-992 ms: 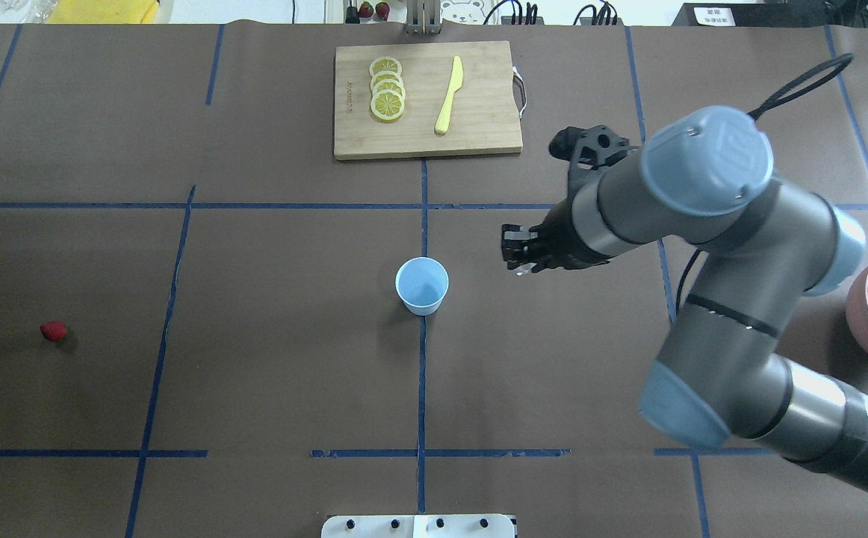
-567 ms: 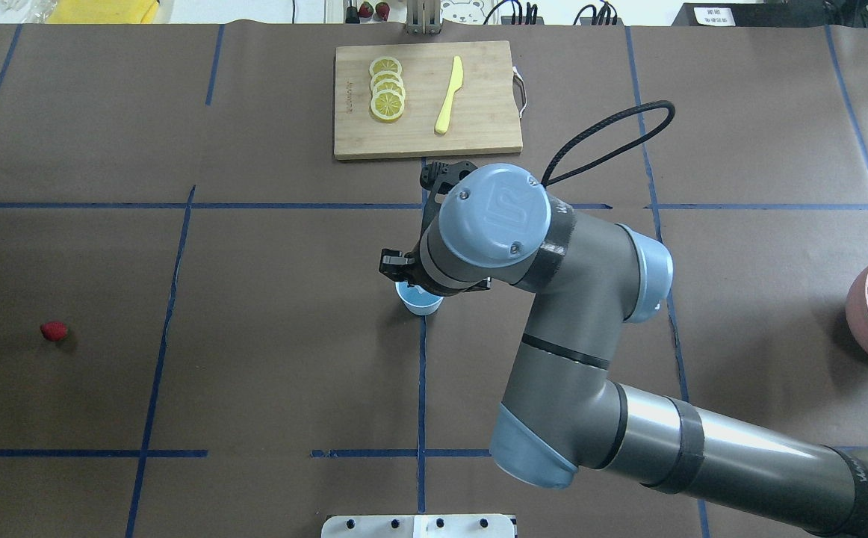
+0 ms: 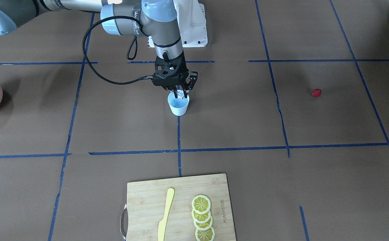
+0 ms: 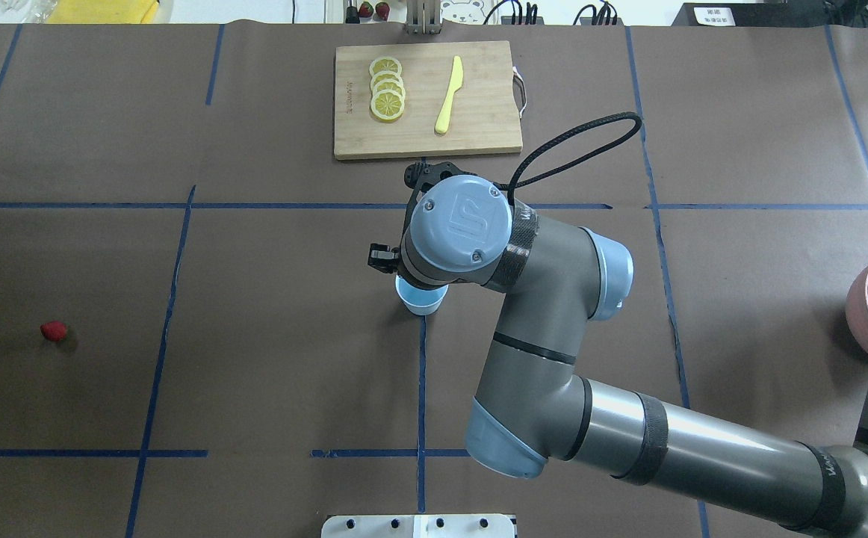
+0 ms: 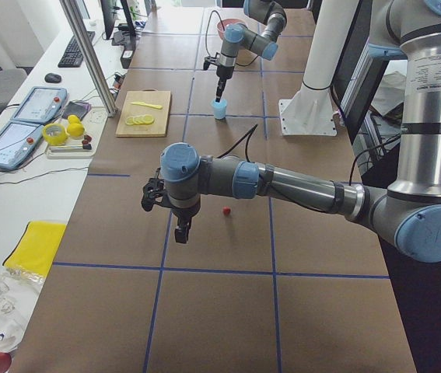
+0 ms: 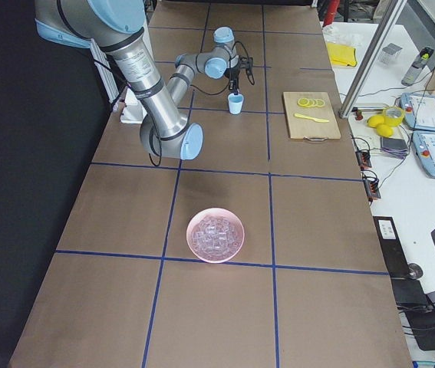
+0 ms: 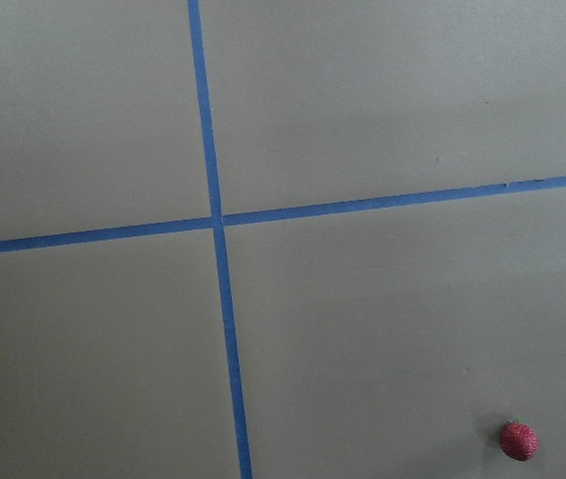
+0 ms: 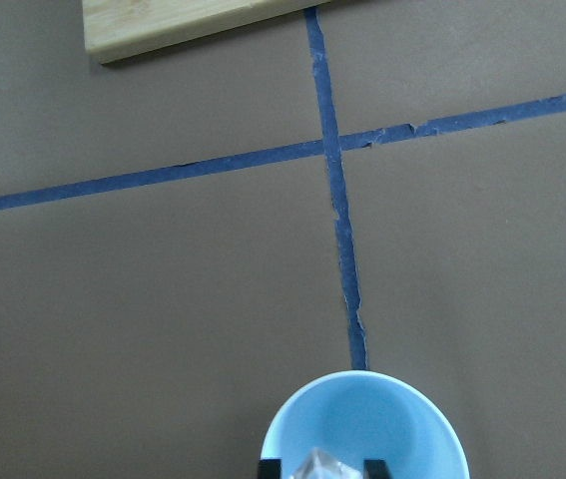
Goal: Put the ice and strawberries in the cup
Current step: 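Open the right gripper to drop the ice, return toward the bowl, then grasp another ice cube from the pink bowl with the right gripper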
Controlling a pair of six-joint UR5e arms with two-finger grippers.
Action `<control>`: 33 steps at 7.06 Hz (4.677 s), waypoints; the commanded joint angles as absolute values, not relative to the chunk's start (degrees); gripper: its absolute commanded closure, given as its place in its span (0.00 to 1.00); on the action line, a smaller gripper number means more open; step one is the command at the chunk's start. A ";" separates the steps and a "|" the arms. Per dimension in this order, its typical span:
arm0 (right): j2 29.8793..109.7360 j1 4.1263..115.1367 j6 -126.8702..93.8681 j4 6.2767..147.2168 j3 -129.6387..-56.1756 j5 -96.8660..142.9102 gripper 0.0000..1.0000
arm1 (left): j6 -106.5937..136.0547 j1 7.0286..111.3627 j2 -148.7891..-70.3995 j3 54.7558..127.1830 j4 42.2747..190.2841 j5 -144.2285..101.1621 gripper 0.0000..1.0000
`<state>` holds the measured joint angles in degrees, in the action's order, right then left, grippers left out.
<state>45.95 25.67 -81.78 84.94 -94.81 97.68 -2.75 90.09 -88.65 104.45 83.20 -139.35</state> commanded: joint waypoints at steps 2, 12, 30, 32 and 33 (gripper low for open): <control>46.14 24.43 -81.91 85.08 -94.66 95.19 0.24 | -2.72 90.09 -88.51 105.29 83.14 -139.57 0.00; 94.94 62.38 -38.66 83.68 -116.19 127.79 0.28 | -2.55 87.98 -88.51 105.56 83.15 -143.44 0.00; 105.73 68.12 -28.21 70.75 -102.22 131.13 0.39 | -2.64 87.98 -88.51 105.73 83.14 -145.46 0.00; 105.73 68.03 -28.21 70.75 -102.13 131.13 0.38 | -2.64 87.98 -88.51 105.73 83.14 -145.46 0.00; 105.65 67.94 -28.21 70.75 -102.04 131.13 0.38 | -2.64 87.98 -88.51 105.82 83.14 -145.46 0.00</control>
<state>105.70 68.02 -28.21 70.75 -102.13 131.13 -2.64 87.98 -88.51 105.76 83.14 -145.46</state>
